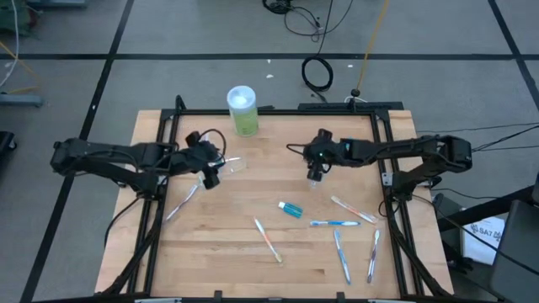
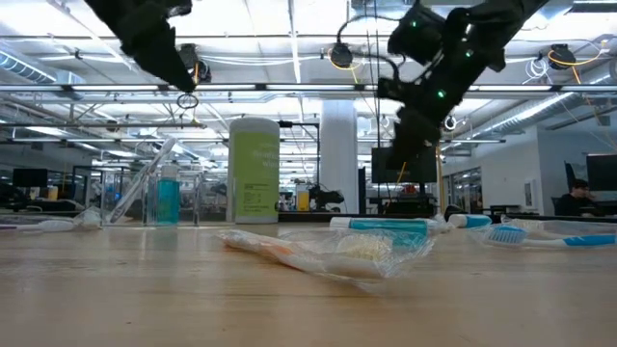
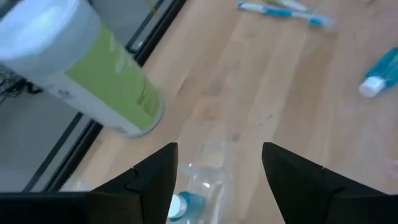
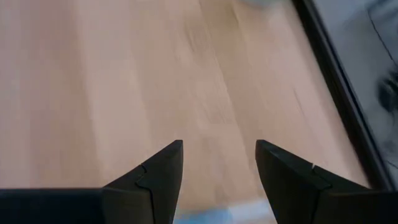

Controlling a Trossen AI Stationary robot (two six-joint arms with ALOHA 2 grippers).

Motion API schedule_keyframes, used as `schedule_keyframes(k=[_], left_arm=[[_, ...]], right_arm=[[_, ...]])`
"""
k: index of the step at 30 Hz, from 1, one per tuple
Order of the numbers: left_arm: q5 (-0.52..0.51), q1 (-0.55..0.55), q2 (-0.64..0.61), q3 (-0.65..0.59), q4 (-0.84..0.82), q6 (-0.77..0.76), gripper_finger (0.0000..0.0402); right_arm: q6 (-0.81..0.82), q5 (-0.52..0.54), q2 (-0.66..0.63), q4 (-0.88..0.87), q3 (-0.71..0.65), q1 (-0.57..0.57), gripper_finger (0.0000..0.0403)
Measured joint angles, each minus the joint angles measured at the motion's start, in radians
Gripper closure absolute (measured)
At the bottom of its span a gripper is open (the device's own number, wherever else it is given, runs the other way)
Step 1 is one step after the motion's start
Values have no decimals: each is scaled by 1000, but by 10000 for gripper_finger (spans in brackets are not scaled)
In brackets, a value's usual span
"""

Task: Pick & Place toothbrushing station
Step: Put the right green toothbrush into the transparent organizer

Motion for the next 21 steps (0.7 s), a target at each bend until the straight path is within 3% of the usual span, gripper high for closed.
schedule_keyframes(k=[5,9,15,21], left_arm=[[-28,0,-5,-14,7,7,160],[-38,0,-4,-14,29,66,160],[-42,0,-4,-14,70,136,160],[-51,24,-4,-14,114,192,160]], right_arm=[[30,18,0,-174,0,-24,206],[263,27,0,-192,0,-51,206],[563,150,0,-194,0,-95,206],[664,151,-1,-192,-20,-158,206]])
